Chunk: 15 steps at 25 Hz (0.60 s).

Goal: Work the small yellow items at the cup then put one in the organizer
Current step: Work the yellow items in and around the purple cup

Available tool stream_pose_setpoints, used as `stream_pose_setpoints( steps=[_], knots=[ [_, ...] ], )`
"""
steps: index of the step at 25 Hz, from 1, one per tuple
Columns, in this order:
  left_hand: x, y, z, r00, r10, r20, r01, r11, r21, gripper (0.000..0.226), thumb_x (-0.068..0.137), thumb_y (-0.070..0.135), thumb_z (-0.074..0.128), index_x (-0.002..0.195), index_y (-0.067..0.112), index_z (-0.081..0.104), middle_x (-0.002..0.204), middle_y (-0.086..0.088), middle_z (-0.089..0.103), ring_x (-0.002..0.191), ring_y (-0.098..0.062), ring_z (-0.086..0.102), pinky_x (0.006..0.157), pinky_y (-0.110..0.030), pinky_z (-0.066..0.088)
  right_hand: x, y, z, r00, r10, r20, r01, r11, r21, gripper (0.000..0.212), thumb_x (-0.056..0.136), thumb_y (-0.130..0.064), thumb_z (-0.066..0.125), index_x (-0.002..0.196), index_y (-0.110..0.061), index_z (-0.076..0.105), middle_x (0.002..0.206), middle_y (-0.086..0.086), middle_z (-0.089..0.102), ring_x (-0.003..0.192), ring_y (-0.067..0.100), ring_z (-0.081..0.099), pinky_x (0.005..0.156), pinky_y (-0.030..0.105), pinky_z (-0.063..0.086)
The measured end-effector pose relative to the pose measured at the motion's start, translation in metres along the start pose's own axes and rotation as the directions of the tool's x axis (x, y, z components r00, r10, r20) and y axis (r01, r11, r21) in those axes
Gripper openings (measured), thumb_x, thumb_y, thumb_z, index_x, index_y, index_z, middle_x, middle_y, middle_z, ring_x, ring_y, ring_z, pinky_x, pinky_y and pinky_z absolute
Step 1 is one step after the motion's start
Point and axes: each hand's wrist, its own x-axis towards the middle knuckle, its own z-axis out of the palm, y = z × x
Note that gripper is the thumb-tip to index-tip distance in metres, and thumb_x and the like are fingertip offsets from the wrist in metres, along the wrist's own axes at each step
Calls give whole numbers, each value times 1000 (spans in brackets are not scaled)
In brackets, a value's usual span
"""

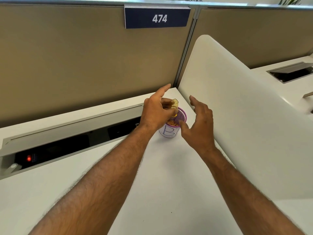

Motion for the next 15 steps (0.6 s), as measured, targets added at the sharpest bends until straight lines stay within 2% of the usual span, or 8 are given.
stream_pose_setpoints(
  steps=[2,5,8,10,12,15],
  knots=[
    [-6,9,-5,999,-42,-28,37,990,-139,84,68,5,87,139,27,48,100,-7,76,91,-15,72,77,-27,61,-3,-4,-1,1000,13,12,-14,996,91,76,72,-14,80,138,-21,44,128,1,58,109,20,54,87,40,52],
    [-20,19,-15,990,-142,-11,128,919,-374,66,73,3,84,131,21,58,100,-12,75,92,-19,73,73,-26,61,-8,-17,-6,1000,-30,7,28,980,196,60,75,-12,80,128,-18,54,117,0,65,92,12,61,75,30,57],
    [-35,24,-32,975,-220,2,195,858,-475,43,76,7,81,116,20,70,106,-11,73,95,-25,73,81,-41,61,-13,-38,-17,993,-110,-36,116,968,221,37,80,-15,78,114,-13,64,99,-4,67,77,6,62,66,23,57],
    [-50,30,-43,966,-259,3,219,809,-545,33,80,8,78,112,15,71,105,-10,74,91,-26,74,80,-40,61,-18,-54,-26,987,-157,-43,162,961,225,32,82,-19,76,112,-12,67,98,-2,68,77,-2,61,66,12,53],
    [-68,37,-54,968,-246,-43,189,833,-520,25,86,14,73,111,9,71,100,-12,75,82,-24,75,75,-36,62,-25,-73,-35,981,-186,-54,193,954,228,31,83,-18,75,113,-11,67,99,1,70,76,-3,61,68,6,48],
    [-101,39,-73,988,-124,-96,84,937,-340,26,90,23,59,105,9,73,93,-16,75,79,-29,73,72,-38,61,-35,-104,-50,981,-179,-71,192,941,278,27,84,-22,75,108,-11,70,93,2,72,75,8,64,67,15,53]
  ],
)
